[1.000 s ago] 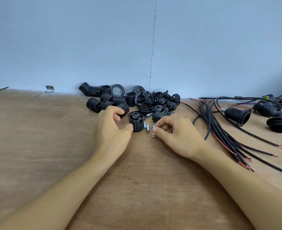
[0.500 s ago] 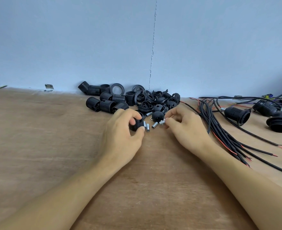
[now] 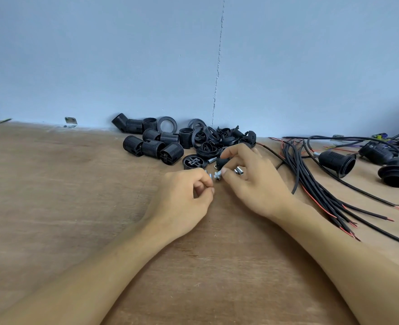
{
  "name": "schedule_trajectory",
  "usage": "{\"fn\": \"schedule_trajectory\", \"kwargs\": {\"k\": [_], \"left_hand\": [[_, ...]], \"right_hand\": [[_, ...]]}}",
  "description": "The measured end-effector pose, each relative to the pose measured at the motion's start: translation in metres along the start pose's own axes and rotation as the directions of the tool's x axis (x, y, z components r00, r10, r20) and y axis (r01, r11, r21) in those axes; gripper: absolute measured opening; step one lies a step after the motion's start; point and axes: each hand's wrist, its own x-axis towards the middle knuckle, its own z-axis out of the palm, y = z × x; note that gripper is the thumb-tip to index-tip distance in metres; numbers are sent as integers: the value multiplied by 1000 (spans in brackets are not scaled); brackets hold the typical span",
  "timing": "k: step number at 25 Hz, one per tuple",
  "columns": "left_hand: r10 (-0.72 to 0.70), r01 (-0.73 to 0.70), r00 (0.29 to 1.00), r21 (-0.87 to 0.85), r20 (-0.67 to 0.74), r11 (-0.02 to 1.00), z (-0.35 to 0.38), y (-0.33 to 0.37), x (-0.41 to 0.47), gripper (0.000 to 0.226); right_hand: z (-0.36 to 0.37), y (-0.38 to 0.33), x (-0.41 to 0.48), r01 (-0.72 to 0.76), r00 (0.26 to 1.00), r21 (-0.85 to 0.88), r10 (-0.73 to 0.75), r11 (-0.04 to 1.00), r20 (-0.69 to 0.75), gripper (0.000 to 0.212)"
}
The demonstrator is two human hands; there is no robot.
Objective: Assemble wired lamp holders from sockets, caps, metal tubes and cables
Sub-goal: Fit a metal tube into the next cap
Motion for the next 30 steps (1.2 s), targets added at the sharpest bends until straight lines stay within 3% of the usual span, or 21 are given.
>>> {"fn": "schedule_trajectory", "kwargs": {"k": [4,7,11,16,20,24,27,30], "left_hand": [[-12,12,1000,-1,26,1000,1,1,0,20],[-19,18,999,29,48,999,-1,2,1,17],[115,-135,981,121,159,983,-4,7,0,16],[178,-265,929,249,323,931,-2,9,-2,27],[174,-261,933,262,314,929,1,6,-2,29],[169,-190,973,133,156,973,-2,6,-3,5],[82,-81,997,48,-4,996,-3,6,-4,27],[53,-56,998,-100,-38,993,-2,11,-5,34]], "right_hand": [[2,1,2,0,1000,16,0,1000,24,22],[1,4,0,-59,988,89,71,994,-135,16],[-1,7,-2,-124,954,223,178,967,-243,14],[2,7,-2,-177,965,237,216,955,-147,12],[0,5,-2,-193,959,280,241,940,-149,12],[-3,1,-2,-280,930,529,362,801,-56,13],[-1,-6,0,-318,913,726,405,610,60,12],[1,-10,2,-347,899,821,411,454,153,10]]}}
